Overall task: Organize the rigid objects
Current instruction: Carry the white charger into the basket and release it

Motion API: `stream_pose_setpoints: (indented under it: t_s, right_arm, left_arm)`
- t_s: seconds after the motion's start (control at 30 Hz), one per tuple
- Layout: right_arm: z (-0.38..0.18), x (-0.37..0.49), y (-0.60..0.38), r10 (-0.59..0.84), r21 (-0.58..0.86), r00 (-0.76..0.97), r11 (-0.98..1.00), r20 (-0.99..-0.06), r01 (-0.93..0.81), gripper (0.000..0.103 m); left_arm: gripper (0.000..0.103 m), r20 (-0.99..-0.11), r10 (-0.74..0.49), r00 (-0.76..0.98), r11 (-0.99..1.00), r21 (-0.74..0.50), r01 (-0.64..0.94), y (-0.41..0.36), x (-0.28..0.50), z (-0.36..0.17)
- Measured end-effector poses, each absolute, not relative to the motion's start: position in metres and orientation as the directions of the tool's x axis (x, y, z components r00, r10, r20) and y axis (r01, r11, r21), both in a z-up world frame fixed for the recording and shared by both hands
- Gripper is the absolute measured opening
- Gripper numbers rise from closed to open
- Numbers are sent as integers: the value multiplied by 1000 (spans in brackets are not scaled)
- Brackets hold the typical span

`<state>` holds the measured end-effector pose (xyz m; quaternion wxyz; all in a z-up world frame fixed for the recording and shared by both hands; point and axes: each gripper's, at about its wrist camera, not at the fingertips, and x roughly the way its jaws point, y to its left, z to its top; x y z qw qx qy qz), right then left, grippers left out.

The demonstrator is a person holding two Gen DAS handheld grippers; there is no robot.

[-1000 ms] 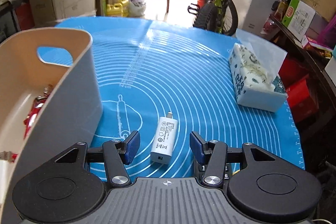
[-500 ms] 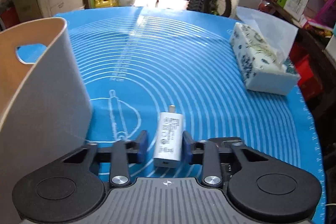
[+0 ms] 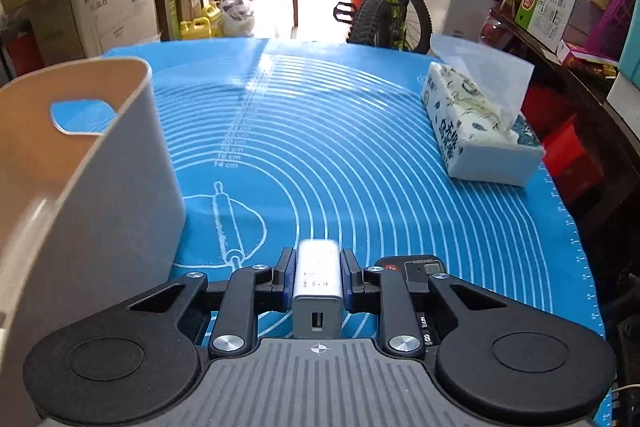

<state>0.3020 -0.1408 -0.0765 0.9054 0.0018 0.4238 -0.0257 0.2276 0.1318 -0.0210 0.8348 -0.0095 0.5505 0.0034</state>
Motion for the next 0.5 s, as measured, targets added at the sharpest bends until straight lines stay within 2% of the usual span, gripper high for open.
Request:
stream_pose_setpoints:
  t_s: [0.27, 0.5]
  right_arm:
    - [-41, 272, -144, -18, 18, 695, 999, -719, 44, 32]
    - [1, 245, -129, 81, 98, 769, 995, -635, -24, 32]
  left_arm:
    - [6, -919, -3, 394, 1000, -11, -17, 132, 228, -21]
    - [7, -919, -2, 394, 1000, -10, -17, 133, 227, -21]
